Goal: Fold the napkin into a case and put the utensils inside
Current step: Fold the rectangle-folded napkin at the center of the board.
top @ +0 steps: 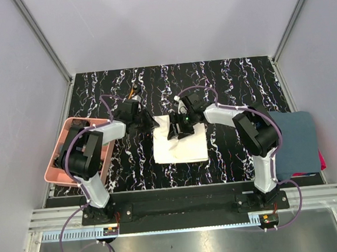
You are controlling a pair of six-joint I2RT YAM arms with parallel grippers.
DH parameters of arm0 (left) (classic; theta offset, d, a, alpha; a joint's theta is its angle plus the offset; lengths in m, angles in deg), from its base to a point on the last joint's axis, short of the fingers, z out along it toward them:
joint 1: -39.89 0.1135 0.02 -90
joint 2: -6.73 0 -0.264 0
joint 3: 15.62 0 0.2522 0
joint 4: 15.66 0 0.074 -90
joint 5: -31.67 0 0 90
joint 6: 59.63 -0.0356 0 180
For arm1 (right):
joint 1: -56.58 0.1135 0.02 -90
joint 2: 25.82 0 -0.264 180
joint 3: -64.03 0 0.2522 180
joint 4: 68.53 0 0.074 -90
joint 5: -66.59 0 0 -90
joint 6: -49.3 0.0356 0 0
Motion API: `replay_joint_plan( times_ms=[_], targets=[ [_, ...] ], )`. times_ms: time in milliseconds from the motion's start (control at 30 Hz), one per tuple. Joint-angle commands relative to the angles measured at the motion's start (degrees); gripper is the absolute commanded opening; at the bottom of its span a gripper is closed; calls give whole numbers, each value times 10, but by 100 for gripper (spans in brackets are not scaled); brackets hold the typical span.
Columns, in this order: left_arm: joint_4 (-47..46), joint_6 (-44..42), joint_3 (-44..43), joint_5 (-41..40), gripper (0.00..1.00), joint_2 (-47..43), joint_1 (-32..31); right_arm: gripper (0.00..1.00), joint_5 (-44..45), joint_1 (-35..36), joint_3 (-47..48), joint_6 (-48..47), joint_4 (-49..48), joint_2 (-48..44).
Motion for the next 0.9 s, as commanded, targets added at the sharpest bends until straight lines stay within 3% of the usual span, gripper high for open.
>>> replay_joint_plan(
  times_ms=[0, 133, 233, 400, 533, 667, 867],
  targets=[
    [7, -7, 7, -69, 33, -54, -6, 63, -20, 24, 23, 1, -6, 9],
    [50, -13, 19, -132, 55, -110, -10, 52, -30, 32, 10, 26, -21, -4],
    [76, -7, 43, -176, 59, -173, -10, 37, -39, 39, 18, 45, -24, -8],
    [125, -11, 70, -226, 69, -269, -9, 31, -64, 88, 66, 85, -28, 13],
    [166, -27, 81, -216, 73, -323, -6, 45, -120, 133, 100, 137, -61, 39],
    [180, -46, 87, -125, 72, -336, -4, 78, -60, 120, 51, 92, -33, -38],
    [131, -52, 104, -36, 53, -284, -29, 79, 65, 67, -46, 66, 69, -181]
  ],
)
